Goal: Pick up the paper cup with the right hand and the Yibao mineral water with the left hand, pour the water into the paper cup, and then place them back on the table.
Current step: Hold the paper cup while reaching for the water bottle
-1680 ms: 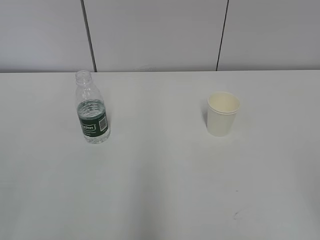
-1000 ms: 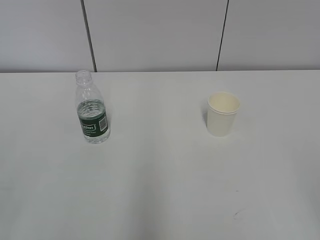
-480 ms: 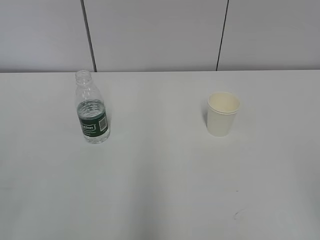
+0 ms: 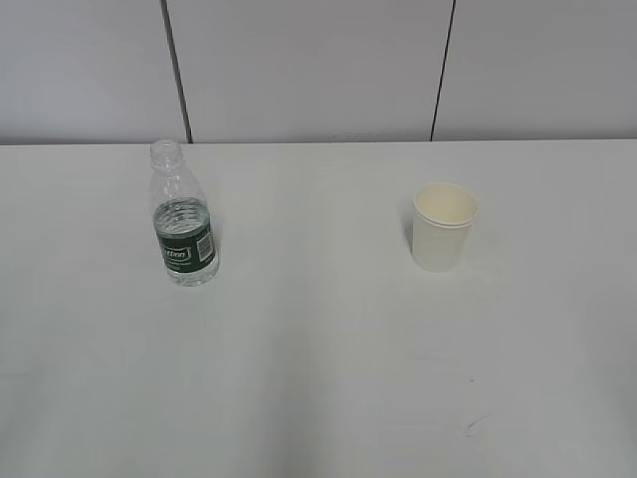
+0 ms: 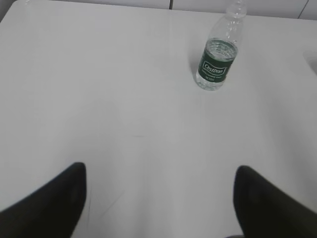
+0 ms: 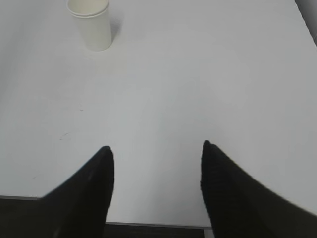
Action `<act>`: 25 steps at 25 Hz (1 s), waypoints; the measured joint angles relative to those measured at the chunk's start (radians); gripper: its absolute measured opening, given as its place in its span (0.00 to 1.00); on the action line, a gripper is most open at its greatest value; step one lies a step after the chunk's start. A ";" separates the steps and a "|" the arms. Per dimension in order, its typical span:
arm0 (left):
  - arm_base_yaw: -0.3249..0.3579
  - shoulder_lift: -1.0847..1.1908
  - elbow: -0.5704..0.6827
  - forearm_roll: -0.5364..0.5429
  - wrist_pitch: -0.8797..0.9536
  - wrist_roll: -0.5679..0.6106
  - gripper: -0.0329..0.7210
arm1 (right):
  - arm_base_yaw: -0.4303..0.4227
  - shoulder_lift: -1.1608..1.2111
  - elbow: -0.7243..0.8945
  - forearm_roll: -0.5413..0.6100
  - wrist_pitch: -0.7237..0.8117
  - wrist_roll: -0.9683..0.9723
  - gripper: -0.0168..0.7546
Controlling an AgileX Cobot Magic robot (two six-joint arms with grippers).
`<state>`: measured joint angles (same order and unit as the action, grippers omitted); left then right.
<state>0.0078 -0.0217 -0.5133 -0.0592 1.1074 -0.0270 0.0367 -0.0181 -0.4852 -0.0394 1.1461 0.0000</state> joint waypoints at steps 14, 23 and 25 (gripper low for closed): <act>0.000 0.147 -0.052 -0.009 -0.217 0.000 0.83 | 0.000 0.143 -0.028 -0.004 -0.246 0.047 0.66; 0.000 0.373 -0.052 -0.093 -0.501 0.057 0.82 | 0.000 0.391 -0.028 -0.004 -0.590 0.048 0.66; 0.000 0.414 -0.052 -0.095 -0.535 0.098 0.82 | 0.000 0.459 -0.028 -0.004 -0.657 0.048 0.66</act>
<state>0.0078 0.3927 -0.5650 -0.1538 0.5728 0.0705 0.0367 0.4410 -0.5128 -0.0436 0.4895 0.0477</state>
